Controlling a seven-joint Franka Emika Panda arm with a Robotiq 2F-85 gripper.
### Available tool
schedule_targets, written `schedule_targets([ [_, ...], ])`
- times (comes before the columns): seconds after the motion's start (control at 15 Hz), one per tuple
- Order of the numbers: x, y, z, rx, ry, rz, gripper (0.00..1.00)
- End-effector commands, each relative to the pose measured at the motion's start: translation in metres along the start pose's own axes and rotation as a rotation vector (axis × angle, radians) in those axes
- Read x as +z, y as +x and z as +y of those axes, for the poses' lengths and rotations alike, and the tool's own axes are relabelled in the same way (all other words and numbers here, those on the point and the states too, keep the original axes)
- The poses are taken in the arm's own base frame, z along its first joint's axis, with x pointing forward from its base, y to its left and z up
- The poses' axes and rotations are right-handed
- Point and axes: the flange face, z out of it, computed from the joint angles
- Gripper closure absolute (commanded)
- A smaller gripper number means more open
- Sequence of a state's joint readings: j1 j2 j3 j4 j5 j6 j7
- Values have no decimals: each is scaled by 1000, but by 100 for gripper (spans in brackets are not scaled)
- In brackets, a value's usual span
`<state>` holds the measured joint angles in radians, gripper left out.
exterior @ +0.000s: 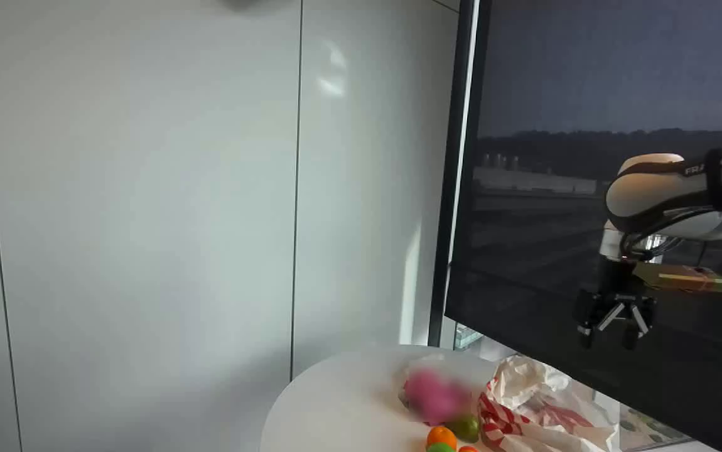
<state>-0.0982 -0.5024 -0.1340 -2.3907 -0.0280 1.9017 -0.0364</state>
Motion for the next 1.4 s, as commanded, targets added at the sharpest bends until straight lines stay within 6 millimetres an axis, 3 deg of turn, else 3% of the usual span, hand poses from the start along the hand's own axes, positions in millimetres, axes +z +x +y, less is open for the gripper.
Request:
schedule_targets([
  [0.0,-2,1,0,0,0,4,0],
  [0.53,-10,2,0,0,0,20,0],
  [0.67,-1,2,2,-2,-1,23,0],
  [0.8,18,10,6,9,21,32,0],
  [1.0,64,31,6,41,52,22,0],
  [1.33,153,60,-30,48,67,-15,0],
])
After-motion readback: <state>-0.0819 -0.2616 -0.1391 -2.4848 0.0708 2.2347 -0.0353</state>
